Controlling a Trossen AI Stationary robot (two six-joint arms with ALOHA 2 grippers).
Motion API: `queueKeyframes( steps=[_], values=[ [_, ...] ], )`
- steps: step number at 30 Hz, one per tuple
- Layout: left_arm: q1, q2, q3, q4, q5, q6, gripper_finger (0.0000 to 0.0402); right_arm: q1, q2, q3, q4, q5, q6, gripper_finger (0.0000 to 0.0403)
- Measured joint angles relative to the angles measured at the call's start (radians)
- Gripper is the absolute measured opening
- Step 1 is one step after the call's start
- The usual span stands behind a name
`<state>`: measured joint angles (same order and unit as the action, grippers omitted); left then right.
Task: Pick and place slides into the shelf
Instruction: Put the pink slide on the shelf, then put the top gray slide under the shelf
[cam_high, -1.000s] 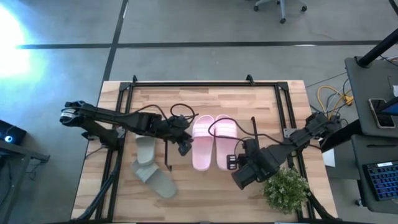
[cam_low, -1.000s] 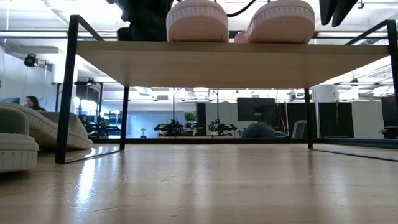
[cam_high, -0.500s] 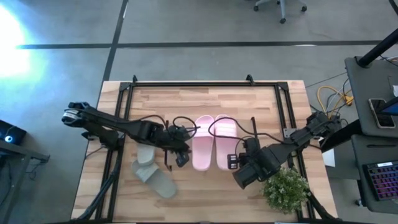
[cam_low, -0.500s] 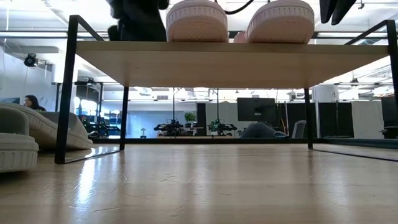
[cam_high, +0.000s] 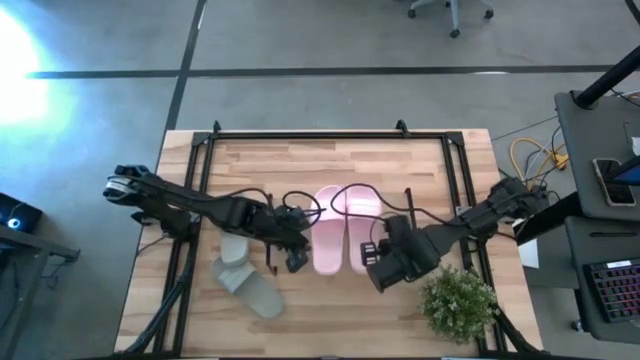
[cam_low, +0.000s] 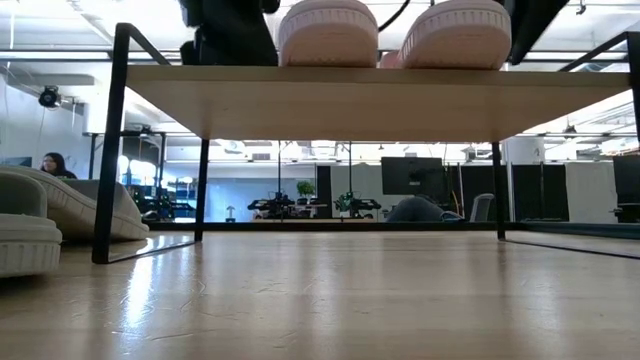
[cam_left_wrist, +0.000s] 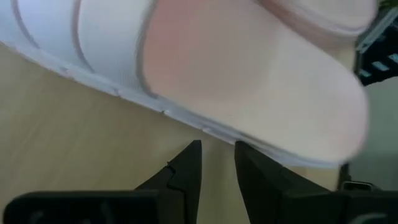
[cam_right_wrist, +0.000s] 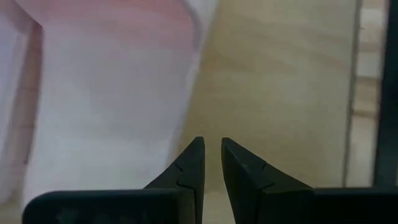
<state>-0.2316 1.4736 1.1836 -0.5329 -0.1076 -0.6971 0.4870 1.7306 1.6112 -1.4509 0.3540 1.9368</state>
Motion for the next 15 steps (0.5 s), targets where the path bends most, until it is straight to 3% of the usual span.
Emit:
queueKeyframes(
  steps=[7,15],
  values=[
    [-0.01,-0.005,-0.004,0.001,-0.006,0.0,0.0082,-0.061,0.0,0.0,0.031,0.01,-0.107,0.0047],
    [-0.013,-0.007,-0.005,-0.045,-0.033,0.046,0.0082,-0.074,-0.001,0.0,0.019,0.009,-0.11,0.0047]
  ],
)
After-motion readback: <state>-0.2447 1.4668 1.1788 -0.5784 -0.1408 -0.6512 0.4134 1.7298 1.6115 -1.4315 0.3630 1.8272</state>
